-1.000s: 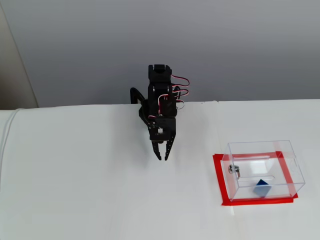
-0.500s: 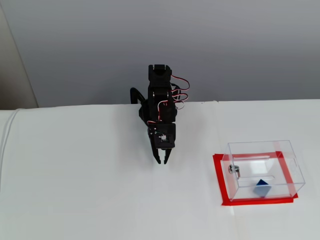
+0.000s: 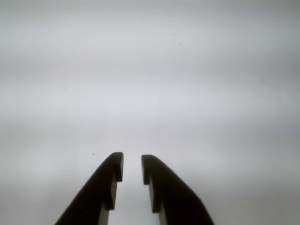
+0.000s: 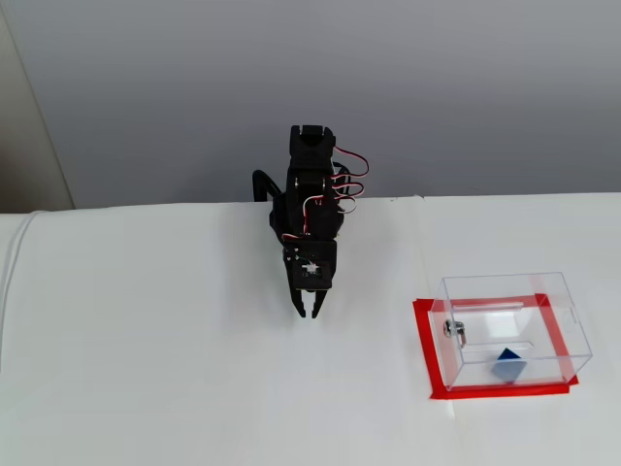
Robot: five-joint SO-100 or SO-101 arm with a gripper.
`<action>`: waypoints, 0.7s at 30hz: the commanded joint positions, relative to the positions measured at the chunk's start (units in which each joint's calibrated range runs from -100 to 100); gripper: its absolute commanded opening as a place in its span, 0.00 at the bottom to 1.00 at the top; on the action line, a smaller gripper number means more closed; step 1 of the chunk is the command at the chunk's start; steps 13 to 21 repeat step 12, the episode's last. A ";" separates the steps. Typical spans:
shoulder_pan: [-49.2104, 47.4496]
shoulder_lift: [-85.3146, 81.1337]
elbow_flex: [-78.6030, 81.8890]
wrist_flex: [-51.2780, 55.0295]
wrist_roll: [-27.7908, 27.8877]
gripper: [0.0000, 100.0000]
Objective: Pick the blue lego brick and place it into the transparent box
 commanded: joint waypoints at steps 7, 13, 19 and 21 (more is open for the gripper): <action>-0.12 -0.59 0.78 0.02 0.37 0.04; -0.12 -0.59 0.78 0.02 0.37 0.04; -0.12 -0.59 0.78 0.02 0.37 0.04; -0.12 -0.59 0.78 0.02 0.37 0.04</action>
